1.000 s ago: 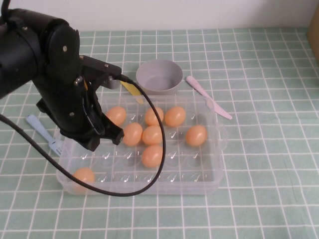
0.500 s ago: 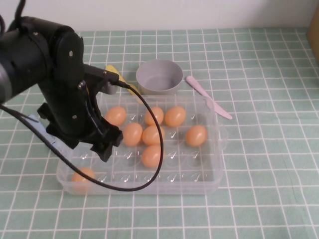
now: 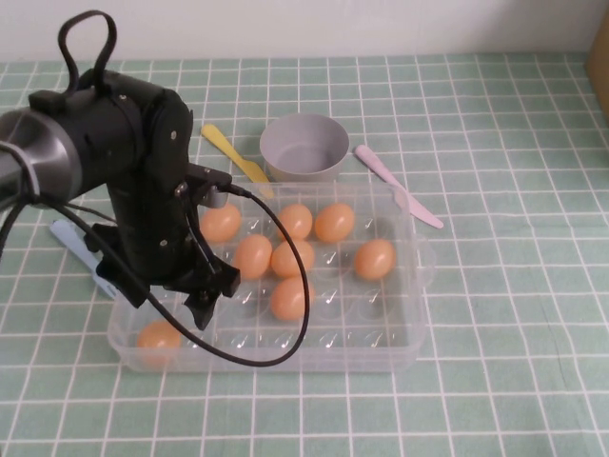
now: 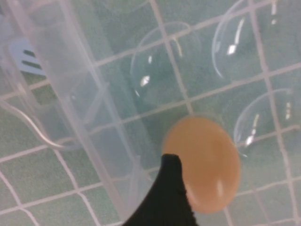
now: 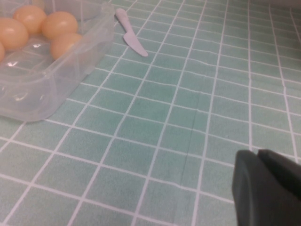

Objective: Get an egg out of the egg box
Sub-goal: Pick up the egg from the plastic box

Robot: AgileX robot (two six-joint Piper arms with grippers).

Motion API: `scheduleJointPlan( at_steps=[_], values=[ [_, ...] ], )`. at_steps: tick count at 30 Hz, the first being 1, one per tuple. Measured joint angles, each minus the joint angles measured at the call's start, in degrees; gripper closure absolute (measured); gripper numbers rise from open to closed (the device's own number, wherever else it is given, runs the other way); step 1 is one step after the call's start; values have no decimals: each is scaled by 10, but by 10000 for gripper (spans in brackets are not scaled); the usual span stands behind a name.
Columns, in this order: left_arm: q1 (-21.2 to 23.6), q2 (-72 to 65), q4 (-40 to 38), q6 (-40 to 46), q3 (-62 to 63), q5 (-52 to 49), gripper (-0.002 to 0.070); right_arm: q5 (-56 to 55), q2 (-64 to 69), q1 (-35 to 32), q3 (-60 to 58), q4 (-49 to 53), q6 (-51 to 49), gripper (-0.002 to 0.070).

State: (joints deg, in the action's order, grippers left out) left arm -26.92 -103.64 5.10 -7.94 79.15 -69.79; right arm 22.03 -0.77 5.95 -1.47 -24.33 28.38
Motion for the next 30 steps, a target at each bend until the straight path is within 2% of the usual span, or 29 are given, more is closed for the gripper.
scheduleJointPlan(
  at_steps=[5,18,25,30],
  values=[
    [0,-13,26,0,0,0,99,0,0,0,0,0,0,694],
    [0,-48,30,0,1,9,102,0,0,0,0,0,0,694],
    [1,-52,30,0,1,11,188,0,0,0,0,0,0,694],
    [9,-54,32,0,1,13,207,0,0,0,0,0,0,694]
  ],
)
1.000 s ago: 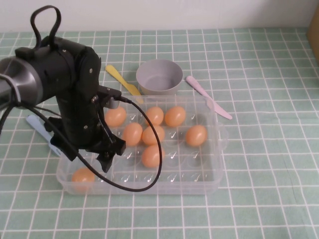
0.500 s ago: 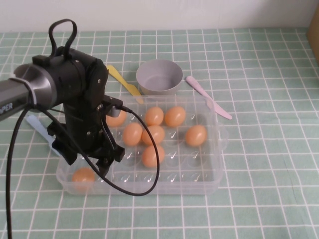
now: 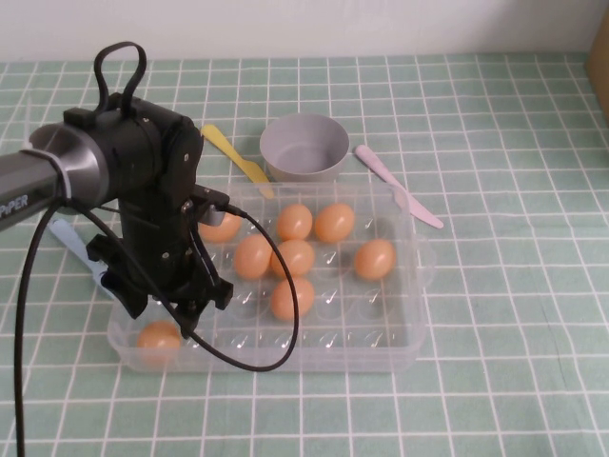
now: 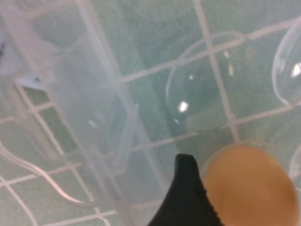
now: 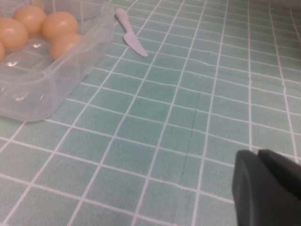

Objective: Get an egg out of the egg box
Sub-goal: Pick up the egg from the plastic box

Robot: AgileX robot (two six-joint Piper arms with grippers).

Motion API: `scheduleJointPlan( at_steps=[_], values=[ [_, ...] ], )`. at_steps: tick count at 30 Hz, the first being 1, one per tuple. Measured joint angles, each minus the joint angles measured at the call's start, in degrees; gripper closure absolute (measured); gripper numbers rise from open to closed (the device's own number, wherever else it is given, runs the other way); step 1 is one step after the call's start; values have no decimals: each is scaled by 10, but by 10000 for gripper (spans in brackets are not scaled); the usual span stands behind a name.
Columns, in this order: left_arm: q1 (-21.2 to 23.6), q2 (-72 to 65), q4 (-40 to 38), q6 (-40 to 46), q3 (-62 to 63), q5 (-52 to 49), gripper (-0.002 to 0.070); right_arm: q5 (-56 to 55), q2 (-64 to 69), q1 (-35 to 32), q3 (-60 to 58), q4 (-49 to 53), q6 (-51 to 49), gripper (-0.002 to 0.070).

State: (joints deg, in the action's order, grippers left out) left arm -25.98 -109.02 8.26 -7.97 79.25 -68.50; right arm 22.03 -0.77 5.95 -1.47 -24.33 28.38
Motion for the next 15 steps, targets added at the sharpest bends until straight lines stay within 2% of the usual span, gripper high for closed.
scheduleJointPlan(
  at_steps=[15],
  values=[
    [1,-6,17,-1,0,9,211,0,0,0,0,0,0,694]
  ],
)
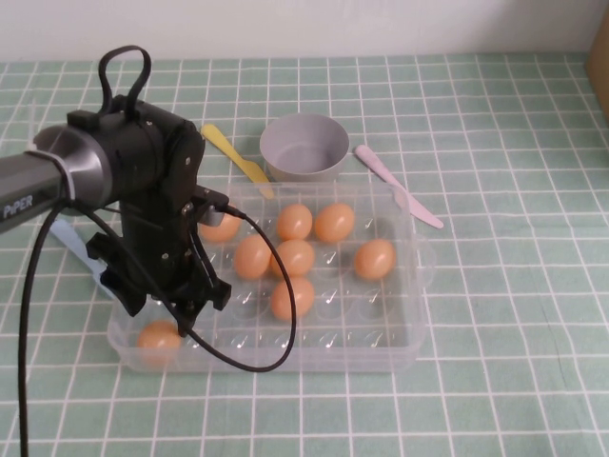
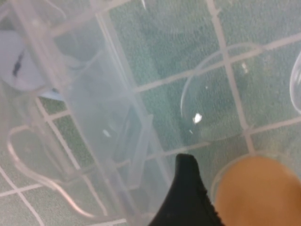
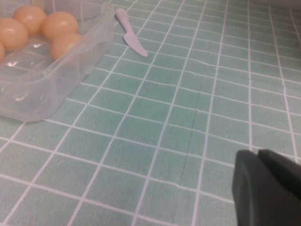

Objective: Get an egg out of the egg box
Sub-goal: Pick up the egg from the plastic box

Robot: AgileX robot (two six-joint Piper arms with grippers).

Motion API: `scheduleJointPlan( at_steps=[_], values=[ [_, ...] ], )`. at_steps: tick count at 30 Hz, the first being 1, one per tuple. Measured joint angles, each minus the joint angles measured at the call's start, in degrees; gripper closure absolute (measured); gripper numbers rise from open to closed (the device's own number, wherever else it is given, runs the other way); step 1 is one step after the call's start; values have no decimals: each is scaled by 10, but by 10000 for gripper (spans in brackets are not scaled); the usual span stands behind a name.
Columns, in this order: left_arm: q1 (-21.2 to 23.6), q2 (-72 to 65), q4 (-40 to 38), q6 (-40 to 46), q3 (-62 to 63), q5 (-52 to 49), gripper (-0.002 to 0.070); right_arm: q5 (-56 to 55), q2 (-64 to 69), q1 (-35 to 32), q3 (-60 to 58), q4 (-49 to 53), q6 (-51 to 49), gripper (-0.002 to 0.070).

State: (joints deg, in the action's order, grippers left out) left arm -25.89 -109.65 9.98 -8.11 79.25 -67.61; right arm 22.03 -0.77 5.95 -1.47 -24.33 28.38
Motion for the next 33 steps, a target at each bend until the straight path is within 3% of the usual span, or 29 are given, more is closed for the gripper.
scheduleJointPlan(
  at_steps=[33],
  values=[
    [13,-28,-18,0,7,3,213,0,0,0,0,0,0,694]
  ],
)
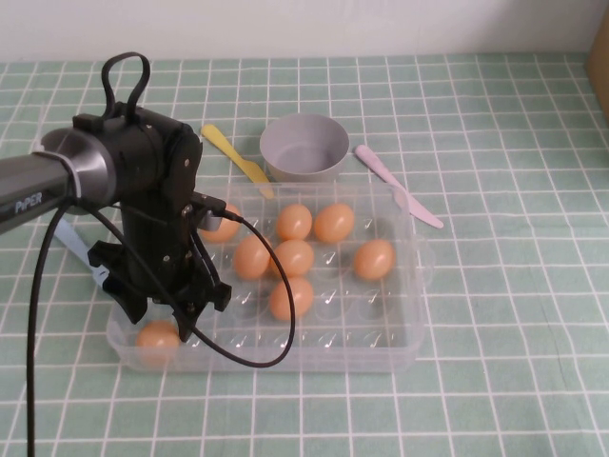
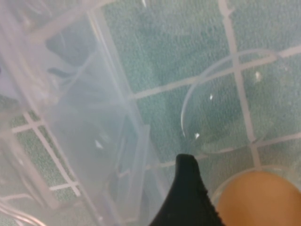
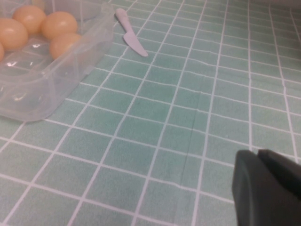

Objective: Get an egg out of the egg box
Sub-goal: Pick up the egg from the plastic box

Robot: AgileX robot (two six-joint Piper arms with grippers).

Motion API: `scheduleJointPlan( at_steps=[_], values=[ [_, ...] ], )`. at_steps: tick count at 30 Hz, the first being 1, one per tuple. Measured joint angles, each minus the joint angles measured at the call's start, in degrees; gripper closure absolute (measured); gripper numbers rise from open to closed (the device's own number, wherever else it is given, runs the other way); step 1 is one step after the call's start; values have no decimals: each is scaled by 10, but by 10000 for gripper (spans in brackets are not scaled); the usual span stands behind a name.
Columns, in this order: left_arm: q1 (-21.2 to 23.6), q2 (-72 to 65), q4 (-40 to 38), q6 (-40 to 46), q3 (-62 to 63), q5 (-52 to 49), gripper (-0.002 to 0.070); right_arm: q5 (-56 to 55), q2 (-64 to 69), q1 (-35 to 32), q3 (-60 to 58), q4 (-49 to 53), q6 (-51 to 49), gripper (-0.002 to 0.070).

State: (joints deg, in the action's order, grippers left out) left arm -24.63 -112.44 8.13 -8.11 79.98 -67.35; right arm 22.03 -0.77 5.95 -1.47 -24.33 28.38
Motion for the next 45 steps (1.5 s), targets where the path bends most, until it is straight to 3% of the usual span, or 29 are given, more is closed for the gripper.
scheduleJointPlan(
  at_steps=[12,22,31,45],
  values=[
    [1,-5,-9,0,5,-6,225,0,0,0,0,0,0,694],
    [1,-5,-22,0,5,-6,370,0,0,0,0,0,0,694],
    [1,-6,-23,0,5,-3,428,0,0,0,0,0,0,694],
    [1,-6,-23,0,6,-3,442,0,0,0,0,0,0,694]
  ],
)
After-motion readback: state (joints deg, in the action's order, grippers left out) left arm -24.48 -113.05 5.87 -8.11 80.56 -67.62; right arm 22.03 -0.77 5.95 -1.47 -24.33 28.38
